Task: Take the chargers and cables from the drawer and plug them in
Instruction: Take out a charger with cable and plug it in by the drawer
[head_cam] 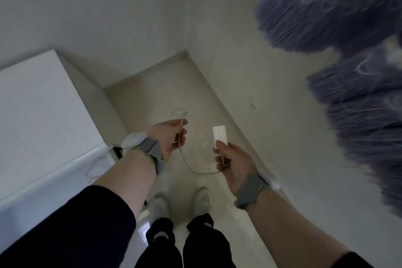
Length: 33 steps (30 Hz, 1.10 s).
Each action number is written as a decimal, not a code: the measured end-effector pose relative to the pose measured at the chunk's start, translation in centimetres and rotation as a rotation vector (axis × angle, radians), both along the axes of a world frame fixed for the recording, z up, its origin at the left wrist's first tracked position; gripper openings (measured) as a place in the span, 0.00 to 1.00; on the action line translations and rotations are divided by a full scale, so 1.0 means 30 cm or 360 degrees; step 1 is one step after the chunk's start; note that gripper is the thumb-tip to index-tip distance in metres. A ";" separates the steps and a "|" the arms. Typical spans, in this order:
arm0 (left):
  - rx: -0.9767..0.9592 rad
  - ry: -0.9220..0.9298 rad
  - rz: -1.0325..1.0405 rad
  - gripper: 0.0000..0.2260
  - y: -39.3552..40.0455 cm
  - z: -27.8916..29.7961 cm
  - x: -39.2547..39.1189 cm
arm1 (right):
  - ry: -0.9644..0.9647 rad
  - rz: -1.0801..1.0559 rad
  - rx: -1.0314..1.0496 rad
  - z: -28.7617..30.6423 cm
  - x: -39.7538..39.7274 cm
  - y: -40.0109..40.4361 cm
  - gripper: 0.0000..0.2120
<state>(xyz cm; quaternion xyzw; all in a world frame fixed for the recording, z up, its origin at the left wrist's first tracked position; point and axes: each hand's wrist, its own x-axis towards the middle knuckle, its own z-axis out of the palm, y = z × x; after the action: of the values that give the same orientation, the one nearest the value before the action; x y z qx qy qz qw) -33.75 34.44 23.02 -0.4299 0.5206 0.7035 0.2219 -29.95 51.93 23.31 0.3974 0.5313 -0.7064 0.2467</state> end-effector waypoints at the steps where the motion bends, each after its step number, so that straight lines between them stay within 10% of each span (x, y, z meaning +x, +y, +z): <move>1: -0.0071 0.0036 -0.0109 0.09 0.008 -0.035 -0.013 | -0.0025 -0.0063 -0.0029 -0.041 -0.012 -0.001 0.14; 14: -0.0446 0.0042 -0.0706 0.10 0.166 -0.529 -0.088 | -0.0159 -0.0497 -0.0107 -0.604 -0.204 0.154 0.08; 33: -0.0504 -0.0072 -0.0518 0.12 0.453 -0.884 -0.266 | 0.0011 -0.0599 -0.0090 -0.955 -0.518 0.353 0.11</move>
<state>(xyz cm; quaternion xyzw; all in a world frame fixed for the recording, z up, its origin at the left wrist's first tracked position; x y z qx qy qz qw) -41.74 48.02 -3.49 -0.3855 0.6818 0.5581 0.2739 -45.49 62.50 -5.33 0.4801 0.4283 -0.7562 0.1195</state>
